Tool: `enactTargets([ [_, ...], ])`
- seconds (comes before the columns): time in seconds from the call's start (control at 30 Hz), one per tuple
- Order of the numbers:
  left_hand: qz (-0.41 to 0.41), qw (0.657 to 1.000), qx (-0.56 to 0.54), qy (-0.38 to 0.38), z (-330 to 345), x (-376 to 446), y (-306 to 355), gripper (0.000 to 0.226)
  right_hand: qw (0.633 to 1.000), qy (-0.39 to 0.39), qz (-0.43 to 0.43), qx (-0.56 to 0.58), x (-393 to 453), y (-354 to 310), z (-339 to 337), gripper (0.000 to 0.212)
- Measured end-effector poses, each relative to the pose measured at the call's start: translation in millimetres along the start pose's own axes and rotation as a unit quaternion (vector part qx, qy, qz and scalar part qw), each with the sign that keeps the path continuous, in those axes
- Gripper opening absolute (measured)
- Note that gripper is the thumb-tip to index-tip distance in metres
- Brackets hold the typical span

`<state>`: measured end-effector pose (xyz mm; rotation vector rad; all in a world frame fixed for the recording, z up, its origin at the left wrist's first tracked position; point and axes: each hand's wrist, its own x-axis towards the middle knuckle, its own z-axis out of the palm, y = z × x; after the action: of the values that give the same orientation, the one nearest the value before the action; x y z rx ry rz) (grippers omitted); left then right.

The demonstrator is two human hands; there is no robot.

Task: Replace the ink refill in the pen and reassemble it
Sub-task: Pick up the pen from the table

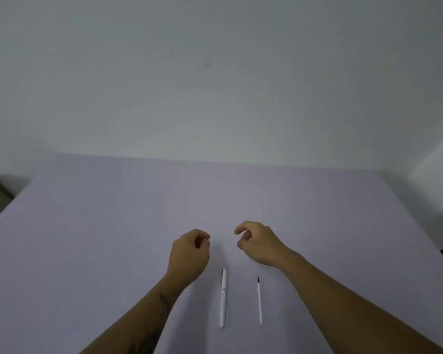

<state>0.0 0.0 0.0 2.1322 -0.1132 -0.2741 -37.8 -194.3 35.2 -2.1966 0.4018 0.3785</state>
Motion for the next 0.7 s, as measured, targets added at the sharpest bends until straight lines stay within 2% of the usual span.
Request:
enactTargets([
  [0.1,-0.029,0.999,0.019,-0.005,22,-9,-18,0.012,0.999,-0.027,0.028,-0.018,-1,18,14,0.031],
  [0.33,-0.049,0.993,0.078,-0.079,58,-29,-51,0.004,0.997,-0.05,0.053,-0.032,-5,51,38,0.031],
  [0.53,-0.048,0.966,0.228,-0.113,74,-33,-63,0.035,0.996,-0.051,0.059,-0.031,-9,67,45,0.031],
  [0.7,-0.036,0.955,0.27,-0.12,77,-34,-59,0.016,0.996,-0.047,0.065,-0.022,-12,72,45,0.031],
])
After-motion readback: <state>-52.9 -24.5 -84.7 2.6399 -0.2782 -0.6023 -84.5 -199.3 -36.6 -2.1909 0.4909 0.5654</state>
